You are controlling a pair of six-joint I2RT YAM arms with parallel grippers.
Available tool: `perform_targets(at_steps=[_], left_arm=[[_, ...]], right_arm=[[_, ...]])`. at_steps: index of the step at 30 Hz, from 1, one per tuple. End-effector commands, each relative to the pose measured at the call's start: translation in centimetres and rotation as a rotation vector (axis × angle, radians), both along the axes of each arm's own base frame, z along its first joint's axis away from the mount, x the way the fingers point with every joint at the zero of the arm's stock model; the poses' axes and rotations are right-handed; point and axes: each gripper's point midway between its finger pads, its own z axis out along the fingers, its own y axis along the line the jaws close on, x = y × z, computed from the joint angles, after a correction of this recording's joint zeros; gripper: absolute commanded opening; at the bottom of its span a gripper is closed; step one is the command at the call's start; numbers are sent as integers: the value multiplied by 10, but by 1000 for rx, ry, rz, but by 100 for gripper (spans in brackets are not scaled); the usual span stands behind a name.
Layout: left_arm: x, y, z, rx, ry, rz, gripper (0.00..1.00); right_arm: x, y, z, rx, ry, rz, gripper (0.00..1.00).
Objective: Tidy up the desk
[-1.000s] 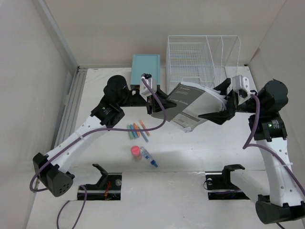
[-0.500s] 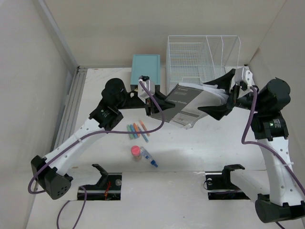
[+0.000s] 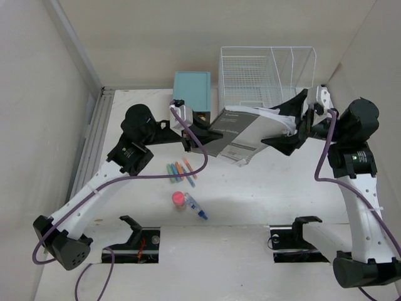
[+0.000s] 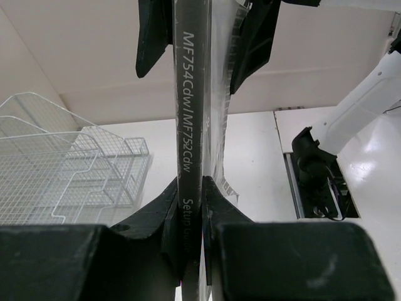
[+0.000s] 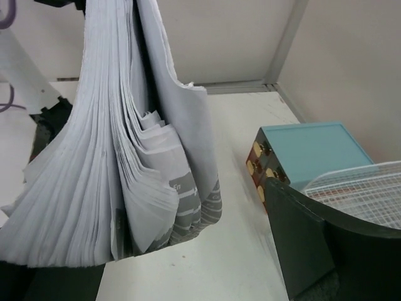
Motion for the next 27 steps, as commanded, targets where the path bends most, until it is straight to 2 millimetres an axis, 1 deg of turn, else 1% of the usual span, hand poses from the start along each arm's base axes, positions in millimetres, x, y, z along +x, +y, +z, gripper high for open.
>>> perform_targets(at_steps=[1, 2, 5, 6, 7, 8, 9, 10, 11, 13, 15, 16, 18, 19, 21, 22, 23, 24, 25, 26, 27], left_arm=[[-12, 7, 45, -123, -158, -11, 0], [-11, 7, 42, -123, -148, -13, 0], [-11, 5, 41, -123, -143, -24, 0], [-12, 5, 44, -131, -154, -25, 0], [-11, 4, 39, -125, -146, -25, 0], [-11, 5, 41, -132, -155, -25, 0], [-11, 5, 41, -132, -155, -25, 0], [-11, 5, 41, -132, -155, -25, 0], [-11, 5, 41, -132, -155, -25, 0], [-11, 5, 41, -132, -155, -25, 0], [-11, 5, 41, -132, -155, -25, 0], [-11, 5, 41, -132, -155, -25, 0], [-8, 4, 36, -124, -139, -13, 0], [-10, 6, 39, -129, -146, -13, 0], [-6, 7, 34, -130, -121, 15, 1], [-5, 7, 35, -132, -119, 24, 12], [-2, 6, 30, -127, -108, 34, 43], [-4, 9, 34, -137, -115, 43, 47], [-3, 12, 35, -148, -121, 60, 51], [1, 11, 30, -143, -106, 79, 64], [0, 16, 36, -160, -116, 99, 71]], right_arm=[[-18, 4, 5, -17, -50, 117, 98], [-22, 4, 8, -20, -59, 131, 98], [-33, 12, 7, -20, -51, 191, 89], [-38, 14, 6, -23, -51, 218, 72], [-42, 15, 9, -25, -60, 239, 63], [-46, 18, 9, -24, -61, 258, 51], [-46, 18, 9, -24, -61, 258, 24], [-46, 18, 9, -24, -61, 258, 12], [-46, 20, 9, -21, -52, 257, 1], [-48, 19, 11, -19, -61, 248, 0], [-44, 19, 12, -16, -61, 226, 0], [-48, 19, 13, -16, -71, 226, 0], [-43, 17, 17, -9, -92, 181, 0], [-41, 17, 18, -6, -92, 164, 0], [-37, 14, 25, 1, -113, 117, 0], [-35, 13, 31, 6, -126, 97, 0], [-33, 12, 36, 11, -138, 75, 0], [-32, 10, 39, 17, -147, 46, 0], [-23, 7, 46, 32, -158, -20, 0], [-20, 5, 52, 41, -169, -52, 0], [-15, 3, 53, 44, -177, -81, 0]])
